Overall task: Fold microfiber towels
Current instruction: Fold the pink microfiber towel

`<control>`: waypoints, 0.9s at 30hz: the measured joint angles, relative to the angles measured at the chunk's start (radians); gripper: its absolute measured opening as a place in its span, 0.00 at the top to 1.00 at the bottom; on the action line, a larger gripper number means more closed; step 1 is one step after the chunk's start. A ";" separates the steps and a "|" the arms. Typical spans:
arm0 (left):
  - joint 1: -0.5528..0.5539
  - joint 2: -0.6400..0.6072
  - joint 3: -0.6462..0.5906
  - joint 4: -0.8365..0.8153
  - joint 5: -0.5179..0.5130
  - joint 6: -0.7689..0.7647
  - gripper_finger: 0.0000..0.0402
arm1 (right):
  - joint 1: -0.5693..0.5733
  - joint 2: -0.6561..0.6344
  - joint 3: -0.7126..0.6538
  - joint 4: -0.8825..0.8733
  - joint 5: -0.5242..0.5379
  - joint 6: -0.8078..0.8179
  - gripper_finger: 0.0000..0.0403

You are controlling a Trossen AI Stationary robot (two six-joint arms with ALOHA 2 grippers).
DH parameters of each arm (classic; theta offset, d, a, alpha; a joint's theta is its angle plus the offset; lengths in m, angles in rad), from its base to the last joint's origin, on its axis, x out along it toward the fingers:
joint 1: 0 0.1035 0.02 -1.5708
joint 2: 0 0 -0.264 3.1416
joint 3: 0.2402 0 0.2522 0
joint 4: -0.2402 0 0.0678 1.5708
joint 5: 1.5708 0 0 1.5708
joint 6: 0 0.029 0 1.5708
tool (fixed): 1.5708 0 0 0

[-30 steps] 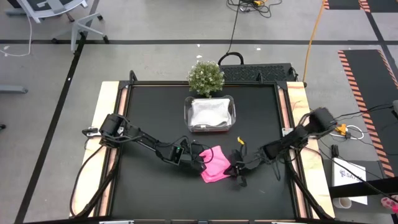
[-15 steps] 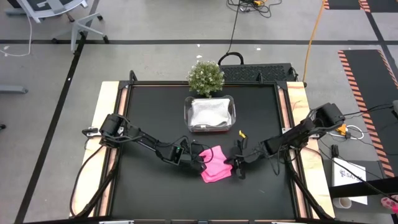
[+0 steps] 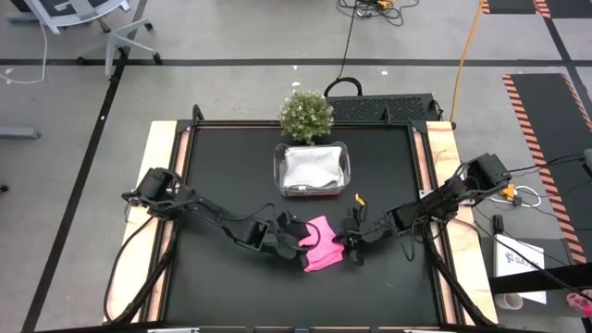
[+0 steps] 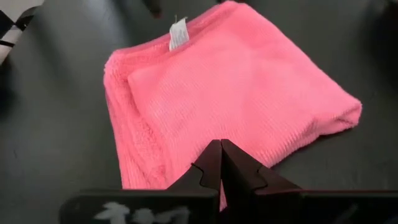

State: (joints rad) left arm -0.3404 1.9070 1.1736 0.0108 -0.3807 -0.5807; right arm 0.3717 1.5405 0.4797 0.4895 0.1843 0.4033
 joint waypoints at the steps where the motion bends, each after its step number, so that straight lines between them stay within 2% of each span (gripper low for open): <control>1: -0.006 0.000 0.001 0.004 0.000 0.005 0.55 | -0.003 0.000 0.000 0.003 0.000 -0.003 1.00; 7: -0.016 0.013 0.006 -0.004 0.051 -0.024 0.55 | -0.038 0.000 0.000 0.021 0.002 -0.064 1.00; 13: -0.019 0.067 0.005 -0.010 0.069 -0.065 0.55 | -0.116 -0.001 0.001 0.105 0.002 -0.088 1.00; 19: -0.019 0.107 0.006 -0.010 0.076 -0.131 0.55 | -0.175 0.006 0.001 0.101 0.001 -0.142 1.00; 25: -0.013 0.107 0.005 -0.012 0.084 -0.136 0.55 | -0.190 0.100 0.028 0.178 -0.008 -0.130 1.00; 27: -0.012 0.107 0.006 -0.011 0.084 -0.136 0.55 | -0.187 0.149 0.064 0.190 -0.043 -0.130 1.00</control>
State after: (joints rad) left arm -0.3529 2.0136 1.1793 -0.0005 -0.2962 -0.7162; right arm 0.1846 1.6898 0.5433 0.6798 0.1415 0.2736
